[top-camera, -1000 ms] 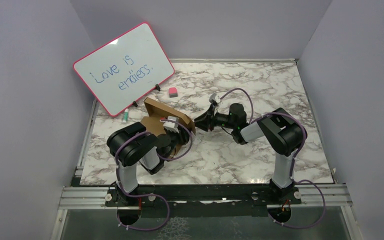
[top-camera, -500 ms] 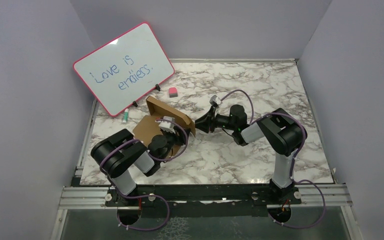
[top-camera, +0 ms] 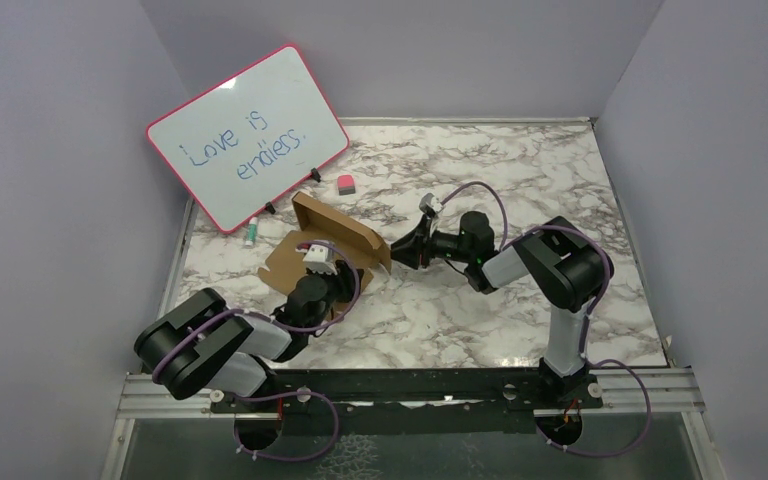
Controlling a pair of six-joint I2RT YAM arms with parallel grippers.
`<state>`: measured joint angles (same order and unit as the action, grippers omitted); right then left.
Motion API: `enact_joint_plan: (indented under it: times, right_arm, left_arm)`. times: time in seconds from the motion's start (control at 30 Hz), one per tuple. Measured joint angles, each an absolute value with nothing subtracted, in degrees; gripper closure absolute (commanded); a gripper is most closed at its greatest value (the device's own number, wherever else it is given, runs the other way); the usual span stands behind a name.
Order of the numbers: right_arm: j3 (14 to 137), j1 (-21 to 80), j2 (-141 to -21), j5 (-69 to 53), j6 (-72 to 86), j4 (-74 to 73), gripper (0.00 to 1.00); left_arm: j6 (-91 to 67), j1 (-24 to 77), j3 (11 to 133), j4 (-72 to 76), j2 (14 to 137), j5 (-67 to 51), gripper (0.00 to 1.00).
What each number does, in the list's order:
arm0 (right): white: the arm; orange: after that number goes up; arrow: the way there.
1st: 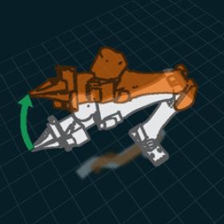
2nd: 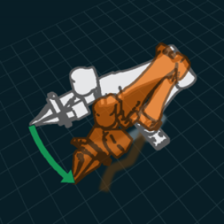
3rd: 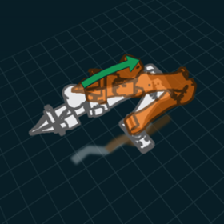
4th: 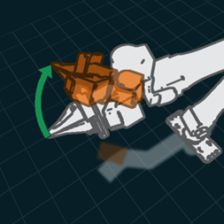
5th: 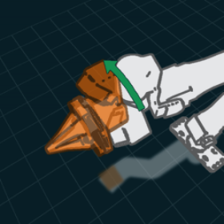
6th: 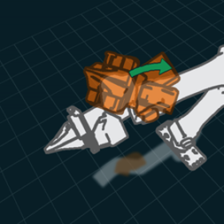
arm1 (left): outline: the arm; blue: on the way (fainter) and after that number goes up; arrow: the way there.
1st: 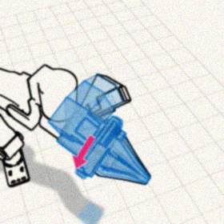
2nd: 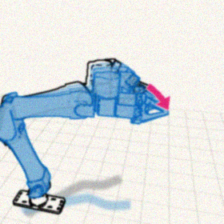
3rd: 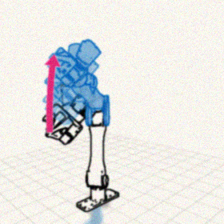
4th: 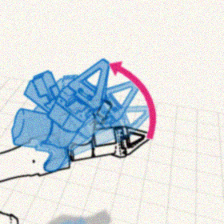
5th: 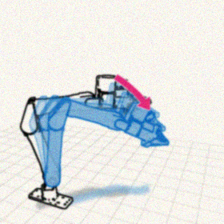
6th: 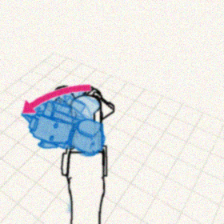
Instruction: Fold the paper box
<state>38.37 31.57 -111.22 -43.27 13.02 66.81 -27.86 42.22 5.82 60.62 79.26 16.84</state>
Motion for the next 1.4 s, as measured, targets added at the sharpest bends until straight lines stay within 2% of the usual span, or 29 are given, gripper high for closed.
enact_joint_plan:
  times: [0.2, 0.5, 1.17, 1.4]
  right_arm:
    - [38.37, 32.27, -111.94, -43.72, 13.04, 66.76, 0.63]
    - [38.41, 33.28, -112.09, -43.81, 12.45, 66.67, 0.63]
    - [39.24, 33.69, -112.77, -37.47, 12.62, 65.21, 0.62]
    - [39.27, 33.69, -112.77, -36.64, 12.40, 63.83, 0.62]
  left_arm:
    - [-29.69, 42.22, 6.46, 55.22, 82.04, 18.46, 0.59]
    - [-30.50, 42.06, 10.37, 56.25, 88.09, 17.87, 0.68]
    - [-29.28, 42.76, 11.99, 53.69, 87.11, 10.90, 0.63]
    - [-29.08, 42.76, 9.67, 52.18, 79.85, 11.16, 0.63]
